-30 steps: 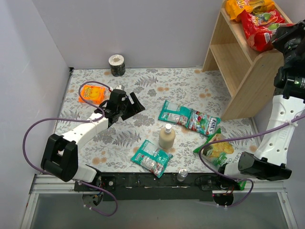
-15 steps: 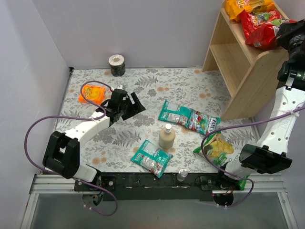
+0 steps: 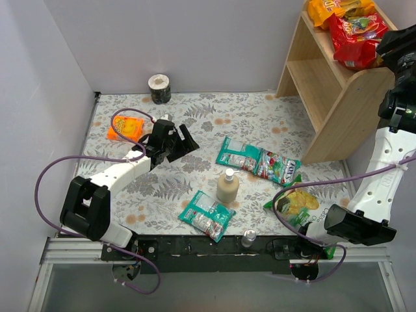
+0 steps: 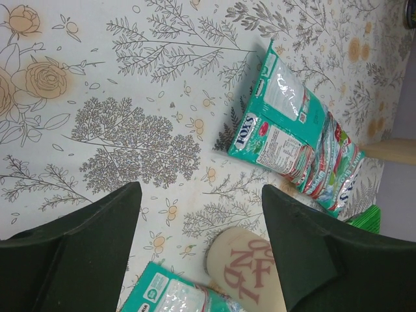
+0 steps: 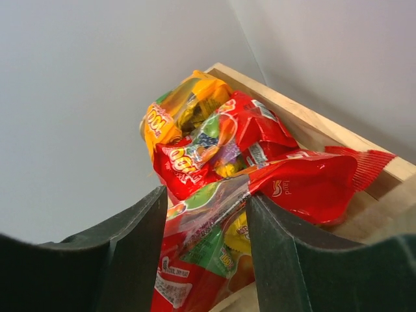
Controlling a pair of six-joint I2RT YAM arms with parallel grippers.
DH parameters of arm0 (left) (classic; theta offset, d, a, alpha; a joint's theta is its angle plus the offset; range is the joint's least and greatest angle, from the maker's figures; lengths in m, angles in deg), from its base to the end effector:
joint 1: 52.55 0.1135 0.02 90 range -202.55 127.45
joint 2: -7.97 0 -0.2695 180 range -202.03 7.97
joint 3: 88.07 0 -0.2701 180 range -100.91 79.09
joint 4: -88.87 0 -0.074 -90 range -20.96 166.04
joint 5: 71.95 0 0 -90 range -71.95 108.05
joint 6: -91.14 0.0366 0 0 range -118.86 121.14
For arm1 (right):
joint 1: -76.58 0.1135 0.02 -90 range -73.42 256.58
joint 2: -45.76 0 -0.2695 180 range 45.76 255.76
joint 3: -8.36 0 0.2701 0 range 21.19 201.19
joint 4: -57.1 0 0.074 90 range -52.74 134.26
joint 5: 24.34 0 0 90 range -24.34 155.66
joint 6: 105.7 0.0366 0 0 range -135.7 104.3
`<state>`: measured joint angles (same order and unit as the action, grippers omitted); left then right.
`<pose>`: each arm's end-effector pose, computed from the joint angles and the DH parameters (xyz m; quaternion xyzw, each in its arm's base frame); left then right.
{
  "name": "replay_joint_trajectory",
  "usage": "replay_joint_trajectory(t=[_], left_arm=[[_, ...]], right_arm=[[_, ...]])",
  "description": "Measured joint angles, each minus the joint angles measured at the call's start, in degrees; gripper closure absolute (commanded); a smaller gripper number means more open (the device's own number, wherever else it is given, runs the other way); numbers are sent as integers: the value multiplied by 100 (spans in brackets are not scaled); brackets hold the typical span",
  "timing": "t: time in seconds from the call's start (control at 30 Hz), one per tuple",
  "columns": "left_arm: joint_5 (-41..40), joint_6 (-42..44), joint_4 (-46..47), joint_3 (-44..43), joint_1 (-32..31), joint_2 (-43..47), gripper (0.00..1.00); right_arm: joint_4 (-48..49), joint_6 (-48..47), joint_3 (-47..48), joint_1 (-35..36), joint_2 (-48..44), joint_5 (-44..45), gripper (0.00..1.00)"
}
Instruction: Place and organize the candy bags onto the shelf
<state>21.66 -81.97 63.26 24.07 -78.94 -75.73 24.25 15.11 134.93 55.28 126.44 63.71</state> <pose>0.2974 -0.1501 0.2345 -0.4214 0.8079 -0.3521 0.2137 0.2539 -0.0977 0.5983 0.2613 0.5648 0.0754 0.7791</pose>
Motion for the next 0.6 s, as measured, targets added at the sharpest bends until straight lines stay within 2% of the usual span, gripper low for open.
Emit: replay_joint_trajectory(t=[0.23,0.33,0.37,0.47,0.6], left_arm=[[7,-2,-4,0,0,-31,25],[17,-4,-4,0,0,-31,25],[24,-2,-4,0,0,-31,26],[28,-2,-4,0,0,-31,25],[46,-2,-4,0,0,-31,25]], right_arm=[[-48,4,-337,0,-393,538,42],[57,9,-608,0,-691,654,44],[94,9,-636,0,-761,680,49],[195,15,-636,0,-876,754,54],[157,22,-326,0,-752,750,53]])
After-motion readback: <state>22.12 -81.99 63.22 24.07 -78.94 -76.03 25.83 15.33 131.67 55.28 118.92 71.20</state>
